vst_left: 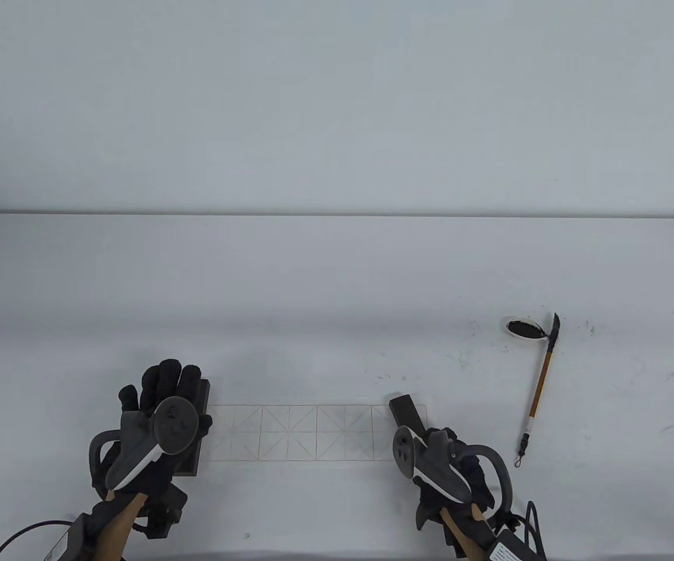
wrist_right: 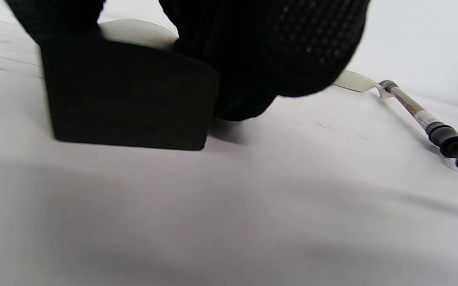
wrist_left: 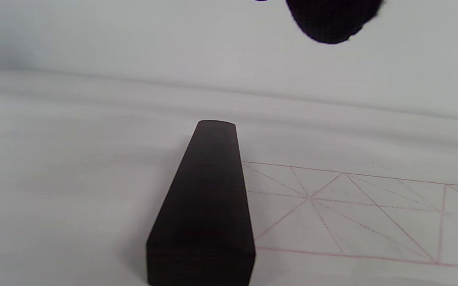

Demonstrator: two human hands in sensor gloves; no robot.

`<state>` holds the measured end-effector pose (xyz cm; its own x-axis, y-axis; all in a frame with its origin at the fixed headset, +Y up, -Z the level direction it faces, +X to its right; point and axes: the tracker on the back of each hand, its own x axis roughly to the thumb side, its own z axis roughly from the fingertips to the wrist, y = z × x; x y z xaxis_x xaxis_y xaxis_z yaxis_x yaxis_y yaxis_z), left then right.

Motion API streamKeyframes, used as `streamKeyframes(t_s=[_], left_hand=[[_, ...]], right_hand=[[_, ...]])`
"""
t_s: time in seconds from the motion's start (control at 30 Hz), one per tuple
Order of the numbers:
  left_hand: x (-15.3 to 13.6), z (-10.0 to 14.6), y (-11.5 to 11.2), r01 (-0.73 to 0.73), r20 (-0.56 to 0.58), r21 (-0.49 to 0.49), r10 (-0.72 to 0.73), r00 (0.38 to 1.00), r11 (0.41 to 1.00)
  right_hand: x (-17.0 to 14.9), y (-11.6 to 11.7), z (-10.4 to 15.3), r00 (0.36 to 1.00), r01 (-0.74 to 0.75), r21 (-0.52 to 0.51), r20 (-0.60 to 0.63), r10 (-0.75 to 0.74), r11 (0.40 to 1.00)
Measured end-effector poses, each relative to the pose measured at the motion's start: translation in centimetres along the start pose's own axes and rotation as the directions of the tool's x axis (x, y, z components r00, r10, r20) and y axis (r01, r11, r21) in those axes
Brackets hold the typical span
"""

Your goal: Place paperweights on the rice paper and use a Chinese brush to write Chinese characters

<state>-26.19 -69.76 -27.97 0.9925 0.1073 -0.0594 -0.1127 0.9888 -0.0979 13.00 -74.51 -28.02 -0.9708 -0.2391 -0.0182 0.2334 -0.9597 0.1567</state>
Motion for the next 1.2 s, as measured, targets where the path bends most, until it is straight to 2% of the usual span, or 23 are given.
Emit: streamKeyframes(t_s=[0.43,1.2], left_hand=[[-0.1,-0.1,0.0,-0.003,-0.003,-0.008,0.003,1.000,1.000],[-0.2,-0.2,-0.1,-0.008,-0.004,-0.019,0.008,1.000,1.000]], right_hand=[[-2.0,0.3,-0.8,0.990,0.045,0.064,-0.135,-0.036,0.997],[-2.4,0.4,-1.0,0.985,0.083,0.056,-0.157,-0.073,0.995]])
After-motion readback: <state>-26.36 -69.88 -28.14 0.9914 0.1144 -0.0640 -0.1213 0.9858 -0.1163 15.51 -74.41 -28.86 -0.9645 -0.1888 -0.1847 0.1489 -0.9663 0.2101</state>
